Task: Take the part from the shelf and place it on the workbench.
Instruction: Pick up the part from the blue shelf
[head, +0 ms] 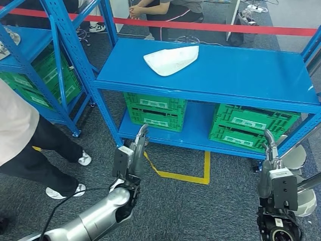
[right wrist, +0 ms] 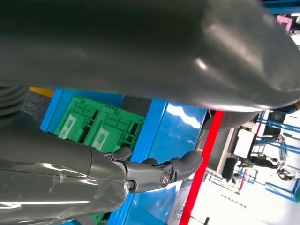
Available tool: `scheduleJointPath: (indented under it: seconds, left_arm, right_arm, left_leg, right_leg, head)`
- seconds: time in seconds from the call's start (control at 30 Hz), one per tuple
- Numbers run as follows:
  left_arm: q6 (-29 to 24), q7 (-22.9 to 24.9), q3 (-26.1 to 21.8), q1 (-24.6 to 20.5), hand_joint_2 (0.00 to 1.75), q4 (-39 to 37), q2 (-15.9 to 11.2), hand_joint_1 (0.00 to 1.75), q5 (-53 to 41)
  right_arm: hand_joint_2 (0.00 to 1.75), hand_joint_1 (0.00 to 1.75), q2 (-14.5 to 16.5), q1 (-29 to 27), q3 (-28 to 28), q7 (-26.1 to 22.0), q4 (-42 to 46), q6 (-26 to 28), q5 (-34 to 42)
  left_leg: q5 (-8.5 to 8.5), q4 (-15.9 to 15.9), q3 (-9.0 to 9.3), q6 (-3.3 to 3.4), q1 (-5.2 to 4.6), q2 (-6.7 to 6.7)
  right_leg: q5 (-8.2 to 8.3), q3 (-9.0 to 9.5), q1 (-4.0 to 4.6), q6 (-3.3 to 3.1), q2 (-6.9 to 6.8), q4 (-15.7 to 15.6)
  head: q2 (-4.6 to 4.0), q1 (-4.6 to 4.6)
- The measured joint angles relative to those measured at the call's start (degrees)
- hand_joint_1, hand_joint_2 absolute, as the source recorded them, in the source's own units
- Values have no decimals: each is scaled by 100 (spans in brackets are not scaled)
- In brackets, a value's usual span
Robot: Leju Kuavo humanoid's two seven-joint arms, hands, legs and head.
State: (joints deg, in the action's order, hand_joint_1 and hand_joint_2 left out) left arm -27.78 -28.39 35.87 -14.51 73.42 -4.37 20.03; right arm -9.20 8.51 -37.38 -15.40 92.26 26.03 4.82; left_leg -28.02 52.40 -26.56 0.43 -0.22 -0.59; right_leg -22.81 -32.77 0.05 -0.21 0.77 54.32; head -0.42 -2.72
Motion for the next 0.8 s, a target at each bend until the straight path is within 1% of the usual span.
scheduleJointPath:
  seconds: [0.23, 0.53, 0.67, 0.73, 0.77, 0.8]
  left_arm:
    - [-20, 6, 0, -50, 0, 0, 0, 0, 12]
    - [-39, 19, 0, -56, 0, 2, -4, 0, 12]
    - [-39, 20, 0, -57, 0, 2, -9, 0, 12]
    - [-39, 21, 0, -59, 0, 11, -8, 0, 12]
    - [-39, 20, 0, -62, 0, 21, -7, 0, 11]
    - [-39, 20, 0, -68, 0, 32, -5, 0, 11]
  right_arm:
    - [0, 0, 0, -13, 0, 66, 2, 77, -89]
    - [0, 0, 0, -21, -2, 98, 11, 126, -146]
    - [0, 0, 0, -23, -4, 99, 14, 127, -146]
    - [0, 0, 0, -22, -4, 99, 22, 128, -148]
    - [0, 0, -1, -26, -1, 99, 32, 129, -150]
    - [0, 0, -3, -26, 2, 98, 41, 131, -152]
  left_leg:
    - [0, 2, -1, 0, -1, 0]
    - [-5, 22, -9, 11, -42, 0]
    - [-5, 50, -28, 51, -54, 0]
    - [24, 23, -28, 90, -42, 1]
    - [54, -20, -12, 113, -24, 8]
    - [83, -67, 6, 138, 1, 17]
  right_leg:
    - [0, -1, -1, 0, 0, -1]
    - [10, 0, -20, 17, 0, -2]
    - [28, -2, -32, 49, 0, -8]
    - [46, -3, -26, 82, 3, -28]
    - [29, -26, -20, 101, 1, -16]
    - [-43, -84, -15, 121, -2, 87]
  head:
    - [0, 0]
    - [0, -1]
    - [0, -1]
    - [0, -2]
    - [0, 0]
    - [0, 13]
